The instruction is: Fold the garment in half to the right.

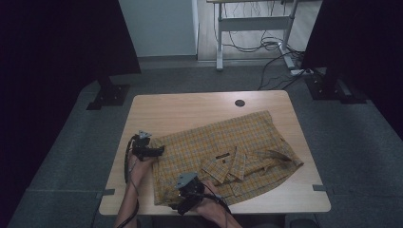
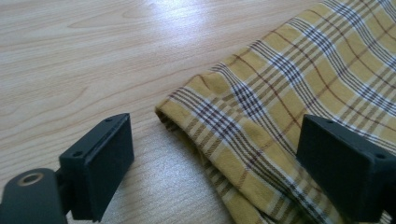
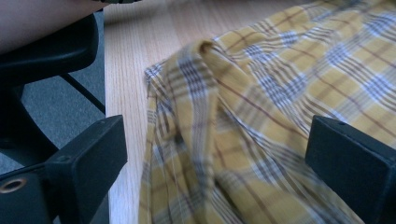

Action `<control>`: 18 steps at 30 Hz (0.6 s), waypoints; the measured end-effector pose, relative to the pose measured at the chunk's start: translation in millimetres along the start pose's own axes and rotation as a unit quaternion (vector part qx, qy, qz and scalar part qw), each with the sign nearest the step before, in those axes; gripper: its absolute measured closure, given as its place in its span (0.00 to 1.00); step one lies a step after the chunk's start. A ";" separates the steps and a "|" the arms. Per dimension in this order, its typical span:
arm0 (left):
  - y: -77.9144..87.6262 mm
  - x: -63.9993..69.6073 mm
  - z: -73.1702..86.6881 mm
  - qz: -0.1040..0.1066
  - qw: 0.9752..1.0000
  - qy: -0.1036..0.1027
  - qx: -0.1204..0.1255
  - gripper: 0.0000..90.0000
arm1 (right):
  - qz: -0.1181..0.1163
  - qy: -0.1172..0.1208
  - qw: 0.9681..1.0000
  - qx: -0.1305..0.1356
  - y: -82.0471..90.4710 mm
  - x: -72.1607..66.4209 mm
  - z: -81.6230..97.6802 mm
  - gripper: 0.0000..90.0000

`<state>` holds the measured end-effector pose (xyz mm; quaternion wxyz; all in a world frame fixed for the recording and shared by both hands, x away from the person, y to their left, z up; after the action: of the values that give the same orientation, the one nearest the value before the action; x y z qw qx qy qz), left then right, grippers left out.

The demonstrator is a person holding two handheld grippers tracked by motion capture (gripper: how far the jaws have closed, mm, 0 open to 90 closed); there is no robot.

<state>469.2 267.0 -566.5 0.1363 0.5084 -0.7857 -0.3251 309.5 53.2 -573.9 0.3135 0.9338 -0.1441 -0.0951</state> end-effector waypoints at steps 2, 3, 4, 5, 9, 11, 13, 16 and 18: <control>0.2 0.4 0.1 -0.001 1.000 0.001 0.001 0.14 | 0.003 0.010 1.000 -0.009 -7.5 -2.8 -1.9 0.08; 0.5 0.8 0.2 -0.002 1.000 0.003 0.002 0.15 | 0.006 0.016 1.000 -0.014 -11.0 -4.1 -2.8 0.09; 0.7 1.3 0.2 -0.005 1.000 0.005 0.002 0.16 | 0.012 0.021 0.999 -0.021 -14.3 -5.2 -3.2 0.10; 1.0 1.7 0.3 -0.007 1.000 0.007 0.003 0.17 | 0.021 0.028 0.999 -0.026 -17.3 -5.7 -3.6 0.10; 2.7 3.8 0.4 -0.008 1.000 0.009 0.014 0.28 | 0.041 0.025 0.998 -0.032 -16.9 -4.3 -7.9 0.27; 4.0 6.9 0.0 -0.002 1.000 0.006 0.022 0.46 | 0.046 0.021 0.998 -0.029 -14.7 -1.2 -8.6 0.40; 4.3 10.8 -1.6 0.008 1.000 0.005 0.024 0.64 | 0.054 0.018 0.998 -0.028 -12.2 0.9 -9.0 0.54; 4.0 15.2 -2.7 0.021 0.999 0.010 0.026 0.87 | 0.067 0.017 0.997 -0.024 -9.6 3.0 -8.2 0.71; 4.2 16.2 -2.8 0.023 0.999 0.010 0.026 0.92 | 0.077 0.018 0.997 -0.023 -9.1 4.3 -8.4 0.79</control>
<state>460.5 252.8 -563.5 0.1384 0.4972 -0.8038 -0.2961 317.7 63.4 -573.2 0.3439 0.9140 -0.2077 -0.0568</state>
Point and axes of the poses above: each handheld gripper's, and its own axes: y roughly backward along the jaws, z roughly out of its underside, x roughly to its right, the point moved 2 cm from there along -y, roughly forward along the jaws, and after that the axes turned 6 degrees about -y, right-handed, at the moved point
